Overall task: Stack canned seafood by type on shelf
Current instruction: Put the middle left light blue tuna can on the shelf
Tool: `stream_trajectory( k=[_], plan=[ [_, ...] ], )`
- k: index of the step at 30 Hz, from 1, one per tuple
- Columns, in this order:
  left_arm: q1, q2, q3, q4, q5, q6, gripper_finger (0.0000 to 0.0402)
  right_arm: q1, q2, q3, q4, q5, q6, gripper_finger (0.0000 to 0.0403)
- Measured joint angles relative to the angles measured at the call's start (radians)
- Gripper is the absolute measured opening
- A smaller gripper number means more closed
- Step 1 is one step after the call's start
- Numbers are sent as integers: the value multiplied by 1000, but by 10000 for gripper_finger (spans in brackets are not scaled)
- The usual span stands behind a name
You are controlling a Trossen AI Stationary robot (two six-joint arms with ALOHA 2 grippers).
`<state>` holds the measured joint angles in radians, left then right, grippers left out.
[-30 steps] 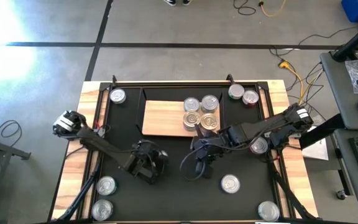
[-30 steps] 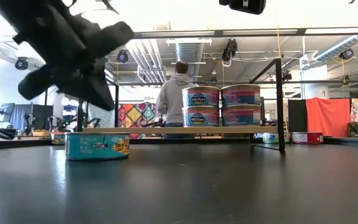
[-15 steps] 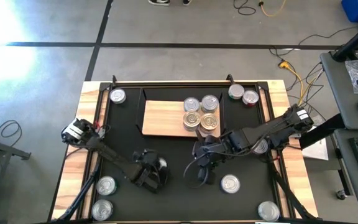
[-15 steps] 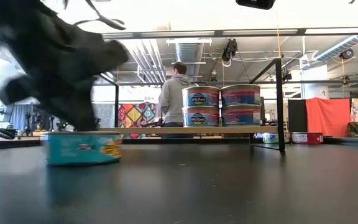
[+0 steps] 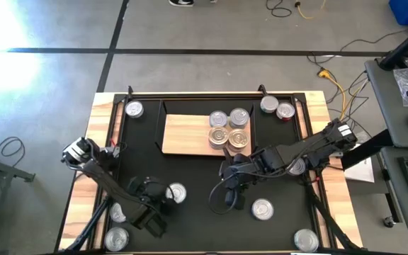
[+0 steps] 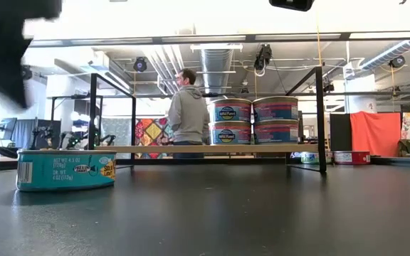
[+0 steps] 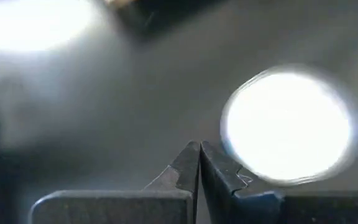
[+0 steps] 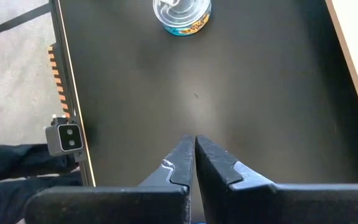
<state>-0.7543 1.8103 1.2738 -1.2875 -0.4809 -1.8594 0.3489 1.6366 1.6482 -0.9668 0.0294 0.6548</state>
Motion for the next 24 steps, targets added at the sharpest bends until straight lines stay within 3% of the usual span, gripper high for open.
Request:
stream_trajectory(
  k=[5, 9, 16, 24],
  plan=[
    [22, -13, -153, 174, 141, -43, 0, 0, 0, 0, 1, 16, 0, 9],
    [58, -50, -253, 356, 147, -42, 0, 3, 0, 0, 4, 17, 30, 9],
    [148, -83, -362, 574, 88, 52, 0, 5, 0, 0, 8, 16, 37, 9],
    [236, -61, -350, 899, -47, 384, 0, 5, 1, 0, 24, 23, 26, 9]
  ],
)
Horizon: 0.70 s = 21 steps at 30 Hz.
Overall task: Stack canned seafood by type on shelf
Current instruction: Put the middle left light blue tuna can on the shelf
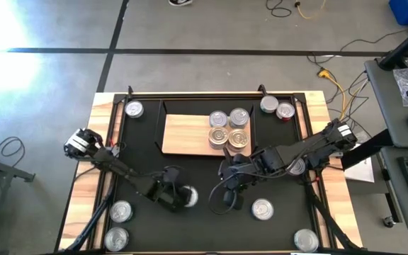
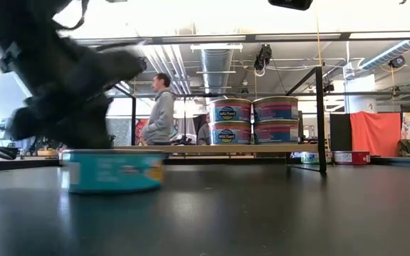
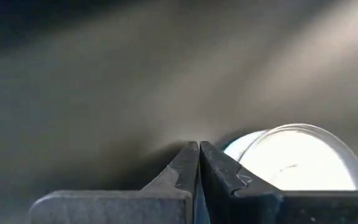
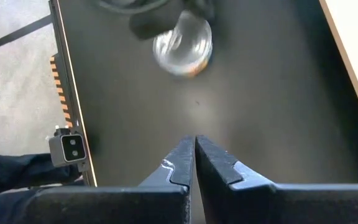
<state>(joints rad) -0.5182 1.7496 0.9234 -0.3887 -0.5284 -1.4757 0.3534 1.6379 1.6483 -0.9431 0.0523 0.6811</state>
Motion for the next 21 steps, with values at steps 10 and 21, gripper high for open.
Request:
stream_trajectory(
  k=[10, 21],
  plan=[
    [31, 31, 37, 316, -80, 295, 0, 0, 0, 0, 2, 30, -11, 13],
    [-93, 2, 172, -101, -84, 265, 0, 33, 36, -45, -24, 79, 78, 13]
  ],
)
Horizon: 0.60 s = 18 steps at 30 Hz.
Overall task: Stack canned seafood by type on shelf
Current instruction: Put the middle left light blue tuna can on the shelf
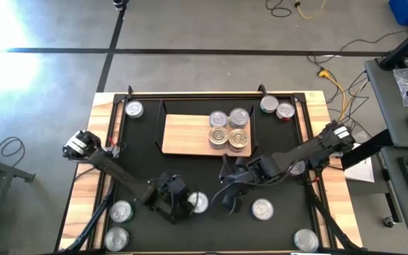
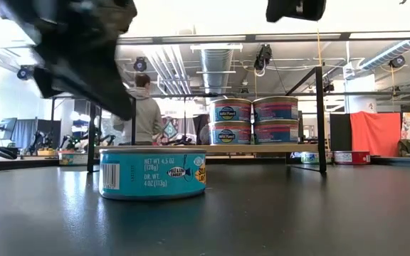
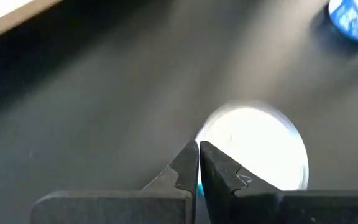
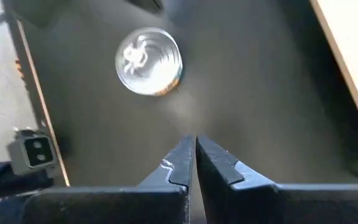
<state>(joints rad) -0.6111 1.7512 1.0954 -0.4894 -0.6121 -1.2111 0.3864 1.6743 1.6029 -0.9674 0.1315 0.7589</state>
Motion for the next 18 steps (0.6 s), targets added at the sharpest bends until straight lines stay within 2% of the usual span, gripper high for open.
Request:
stream_trajectory(
  k=[8, 13, 18],
  plan=[
    [-125, 16, -31, -24, 4, -229, 0, 23, 128, -1, 18, 0, -31, 13],
    [-146, 59, -31, 20, 64, -242, 0, 16, 191, -2, 12, -1, -34, 13],
    [-148, 107, -32, 73, 84, -237, 0, 2, 191, -1, 21, 12, -34, 13]
  ],
)
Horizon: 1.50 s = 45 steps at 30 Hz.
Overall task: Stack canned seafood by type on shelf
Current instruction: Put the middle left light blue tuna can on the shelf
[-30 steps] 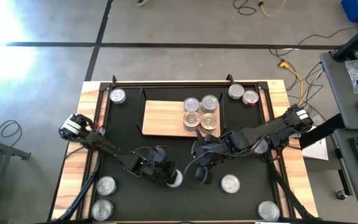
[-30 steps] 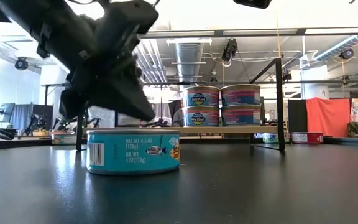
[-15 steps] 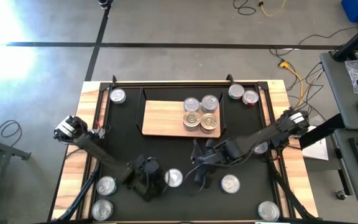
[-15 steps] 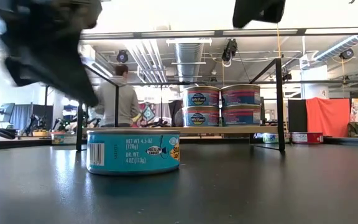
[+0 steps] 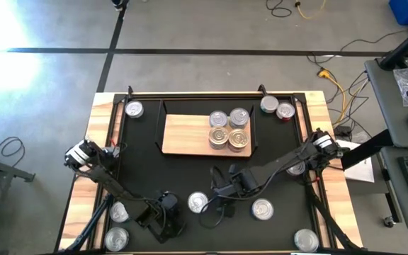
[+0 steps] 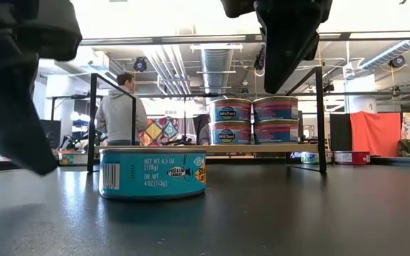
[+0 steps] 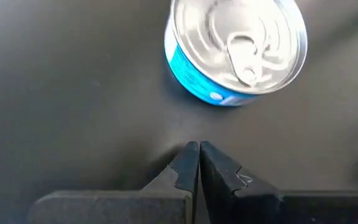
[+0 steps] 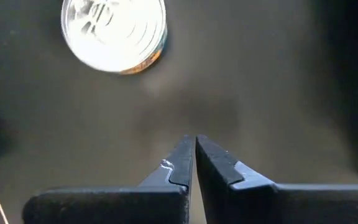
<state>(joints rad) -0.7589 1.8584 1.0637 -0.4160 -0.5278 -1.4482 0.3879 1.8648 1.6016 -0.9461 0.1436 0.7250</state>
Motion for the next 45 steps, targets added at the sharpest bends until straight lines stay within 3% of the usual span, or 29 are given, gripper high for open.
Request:
stream_trajectory(
  k=[6, 15, 30, 39, 45],
  plan=[
    [19, 54, 0, 103, 48, 78, 0, -15, 11, -3, 60, 52, -3, 13],
    [72, 74, 1, 153, -2, 82, 0, -13, 135, -6, 228, 49, -20, 13],
    [172, 73, 0, 119, -42, 215, 0, 4, 162, -6, 308, -127, 3, 13],
    [158, 9, -2, -2, -38, 236, 0, 27, 116, -6, 222, -189, -17, 13],
    [93, -40, -2, -109, -40, 232, 0, 24, 88, -5, 91, -87, -89, 13]
  ],
)
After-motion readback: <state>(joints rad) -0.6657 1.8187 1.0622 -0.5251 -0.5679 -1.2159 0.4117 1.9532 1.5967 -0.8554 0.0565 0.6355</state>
